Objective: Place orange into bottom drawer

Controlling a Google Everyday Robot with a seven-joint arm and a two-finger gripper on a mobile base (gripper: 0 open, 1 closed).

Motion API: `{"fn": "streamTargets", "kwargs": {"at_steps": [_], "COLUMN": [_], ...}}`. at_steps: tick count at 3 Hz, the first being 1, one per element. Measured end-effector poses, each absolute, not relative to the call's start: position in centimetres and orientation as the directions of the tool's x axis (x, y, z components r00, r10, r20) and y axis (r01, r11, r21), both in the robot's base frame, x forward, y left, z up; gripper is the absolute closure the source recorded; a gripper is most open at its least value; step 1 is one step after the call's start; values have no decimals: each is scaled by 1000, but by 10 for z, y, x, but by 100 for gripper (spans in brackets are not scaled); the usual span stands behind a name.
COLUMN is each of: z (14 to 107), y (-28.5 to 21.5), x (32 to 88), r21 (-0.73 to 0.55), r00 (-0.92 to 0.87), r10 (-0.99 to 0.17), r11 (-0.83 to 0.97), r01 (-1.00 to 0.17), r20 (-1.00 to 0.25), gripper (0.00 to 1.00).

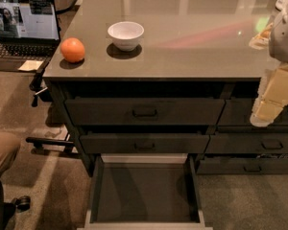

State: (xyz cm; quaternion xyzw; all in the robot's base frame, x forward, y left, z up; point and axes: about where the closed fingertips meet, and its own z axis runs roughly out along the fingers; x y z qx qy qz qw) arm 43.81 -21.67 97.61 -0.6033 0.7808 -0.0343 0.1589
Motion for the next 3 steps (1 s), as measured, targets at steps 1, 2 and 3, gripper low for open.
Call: {"fn": "streamTargets", "kwargs": {"at_steps": [1,2,3], "z": [976,983,991], "y": [-217,-207,-184], "x": [438,448,466], "r21": [-245,-262,-272], "r00": [-222,-227,-236], "r10": [-953,-938,-896], "r11": [270,296,350], "r01": [-931,-919,-896], "r20": [-207,-261,-377], "gripper": [0,0,0]}}
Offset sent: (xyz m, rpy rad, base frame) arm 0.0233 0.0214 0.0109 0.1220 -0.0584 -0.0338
